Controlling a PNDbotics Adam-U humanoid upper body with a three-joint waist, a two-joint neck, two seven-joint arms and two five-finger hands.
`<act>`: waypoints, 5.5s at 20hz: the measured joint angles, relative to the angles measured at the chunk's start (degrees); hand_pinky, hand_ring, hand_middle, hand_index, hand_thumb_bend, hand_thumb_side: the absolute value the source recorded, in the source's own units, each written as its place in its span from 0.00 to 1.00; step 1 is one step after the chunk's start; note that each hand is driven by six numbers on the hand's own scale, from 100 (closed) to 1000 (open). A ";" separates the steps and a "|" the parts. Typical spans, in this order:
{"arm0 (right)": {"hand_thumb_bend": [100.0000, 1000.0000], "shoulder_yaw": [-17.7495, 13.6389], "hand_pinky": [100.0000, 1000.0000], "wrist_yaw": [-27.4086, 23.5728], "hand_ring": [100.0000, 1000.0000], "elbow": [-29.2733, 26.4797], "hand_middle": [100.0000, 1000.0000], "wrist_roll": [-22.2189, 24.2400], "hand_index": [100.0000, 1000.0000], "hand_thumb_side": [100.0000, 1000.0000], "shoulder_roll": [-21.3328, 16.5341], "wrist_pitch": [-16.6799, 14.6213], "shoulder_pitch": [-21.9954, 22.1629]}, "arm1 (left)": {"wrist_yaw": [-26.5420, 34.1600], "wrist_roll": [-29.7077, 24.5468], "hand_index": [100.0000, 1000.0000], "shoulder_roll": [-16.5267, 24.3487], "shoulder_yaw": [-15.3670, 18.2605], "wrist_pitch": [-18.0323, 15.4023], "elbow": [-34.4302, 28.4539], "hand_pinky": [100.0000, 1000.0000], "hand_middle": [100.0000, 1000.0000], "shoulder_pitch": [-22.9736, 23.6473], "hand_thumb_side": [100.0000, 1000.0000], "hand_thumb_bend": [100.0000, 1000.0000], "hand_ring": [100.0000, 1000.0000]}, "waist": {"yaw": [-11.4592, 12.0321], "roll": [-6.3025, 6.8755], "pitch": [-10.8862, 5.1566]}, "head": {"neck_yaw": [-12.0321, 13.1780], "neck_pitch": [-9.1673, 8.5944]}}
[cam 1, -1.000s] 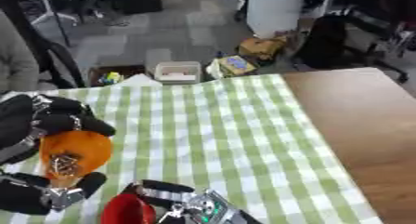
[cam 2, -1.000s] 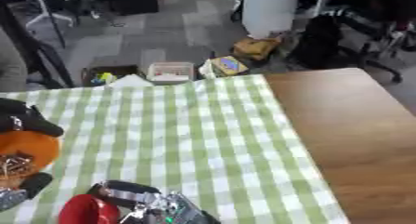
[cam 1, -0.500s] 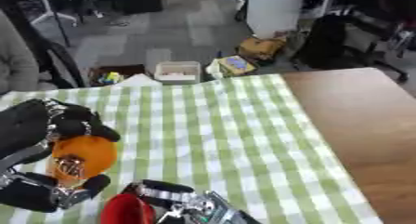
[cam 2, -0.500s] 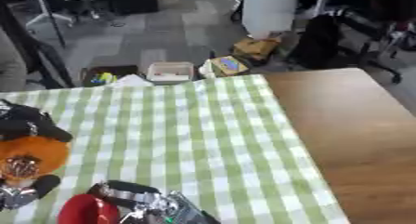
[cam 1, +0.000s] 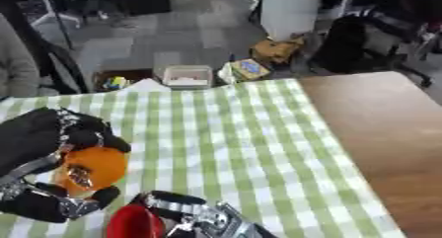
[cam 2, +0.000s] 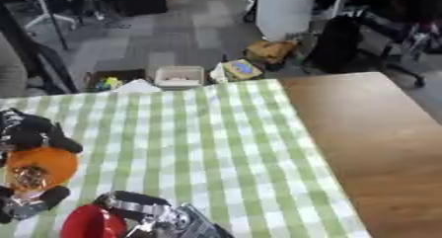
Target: Pour the contents of one cup into another cup.
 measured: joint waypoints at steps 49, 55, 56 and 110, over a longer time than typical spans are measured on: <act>0.00 -0.72 0.32 0.00 0.15 0.40 0.03 0.04 0.41 0.00 -0.54 0.48 1.26 | -11.85 -11.23 0.68 0.50 -3.25 -4.51 -0.48 0.00 0.26 0.05 0.04 0.36 0.10 | 1.34 0.79 -0.78 | 1.32 6.08; 0.00 -0.73 0.31 0.00 0.15 0.45 0.03 0.03 0.41 0.00 -0.55 0.48 1.40 | -12.58 -12.24 0.68 0.50 -3.58 -4.40 -0.48 0.00 0.26 -0.04 0.04 0.36 0.10 | 1.39 0.79 -0.87 | 0.96 6.10; 0.00 -0.73 0.31 0.00 0.15 0.49 0.03 0.03 0.41 0.00 -0.55 0.49 1.40 | -12.64 -12.31 0.68 0.50 -3.58 -4.33 -0.48 0.00 0.26 -0.12 0.04 0.36 0.09 | 1.39 0.79 -0.87 | 0.94 6.10; 0.00 -2.13 0.32 -5.14 0.17 5.35 0.05 3.02 0.40 0.00 0.43 4.46 1.13 | -13.33 -14.82 0.67 -2.96 -5.02 -5.93 -1.60 0.00 0.25 -5.31 0.05 0.45 0.09 | 2.01 1.36 -0.93 | -1.18 5.45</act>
